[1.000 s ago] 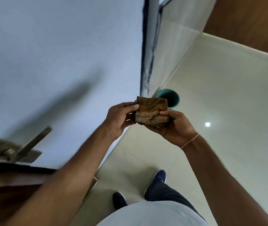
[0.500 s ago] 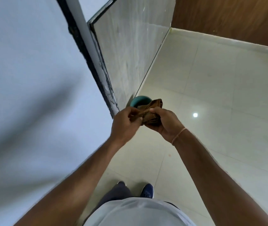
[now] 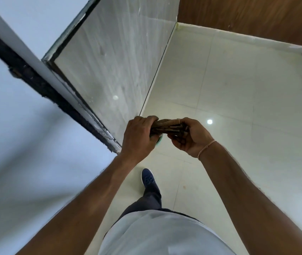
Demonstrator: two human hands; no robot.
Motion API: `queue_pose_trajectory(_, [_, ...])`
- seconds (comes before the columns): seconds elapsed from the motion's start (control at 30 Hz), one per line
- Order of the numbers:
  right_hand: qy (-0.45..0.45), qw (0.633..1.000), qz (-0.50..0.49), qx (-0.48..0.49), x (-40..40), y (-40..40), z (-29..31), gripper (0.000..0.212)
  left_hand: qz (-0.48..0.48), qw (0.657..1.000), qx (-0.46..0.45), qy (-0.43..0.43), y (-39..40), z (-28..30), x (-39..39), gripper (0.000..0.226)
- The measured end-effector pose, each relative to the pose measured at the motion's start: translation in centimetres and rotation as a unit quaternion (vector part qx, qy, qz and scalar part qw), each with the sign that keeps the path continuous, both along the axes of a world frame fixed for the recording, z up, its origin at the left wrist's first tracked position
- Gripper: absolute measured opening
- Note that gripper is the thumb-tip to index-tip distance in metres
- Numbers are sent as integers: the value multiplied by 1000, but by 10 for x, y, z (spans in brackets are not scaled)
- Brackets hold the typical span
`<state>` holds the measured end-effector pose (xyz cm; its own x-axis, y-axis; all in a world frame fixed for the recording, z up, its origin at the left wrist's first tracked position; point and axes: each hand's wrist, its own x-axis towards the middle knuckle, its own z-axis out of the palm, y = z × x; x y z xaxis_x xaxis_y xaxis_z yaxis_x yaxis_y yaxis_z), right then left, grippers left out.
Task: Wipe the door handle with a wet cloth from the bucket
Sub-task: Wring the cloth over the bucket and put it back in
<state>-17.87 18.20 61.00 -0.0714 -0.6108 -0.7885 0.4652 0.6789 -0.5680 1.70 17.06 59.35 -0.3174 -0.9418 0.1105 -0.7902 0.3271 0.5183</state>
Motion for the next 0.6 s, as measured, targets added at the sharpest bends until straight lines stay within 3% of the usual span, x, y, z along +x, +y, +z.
queue_pose_trajectory(0.07, [107, 994, 26, 11, -11, -27, -8, 29, 6, 1000, 11, 27, -32, -3, -7, 36])
queue_pose_trajectory(0.13, [251, 965, 73, 8, -21, -59, -13, 34, -4, 999, 15, 41, -67, -3, -16, 30])
queue_pose_trajectory(0.23, [448, 878, 167, -29, -32, -92, -16, 35, -5, 999, 17, 46, -109, -4, -25, 28])
queue_pose_trajectory(0.3, [531, 819, 194, -103, -36, -114, -15, 33, 6, 999, 14, 50, -134, -3, -29, 28])
queue_pose_trajectory(0.43, [531, 745, 274, -295, -39, -157, -17, 33, 43, 998, 14, 34, -169, -5, -36, 26])
queue_pose_trajectory(0.53, [570, 623, 389, -368, -40, -184, -27, 45, 98, 995, 16, 14, -186, -7, -44, 25])
queue_pose_trajectory(0.6, [594, 569, 408, -396, -41, -202, -33, 46, 151, 988, 22, 14, -193, -7, -46, 28])
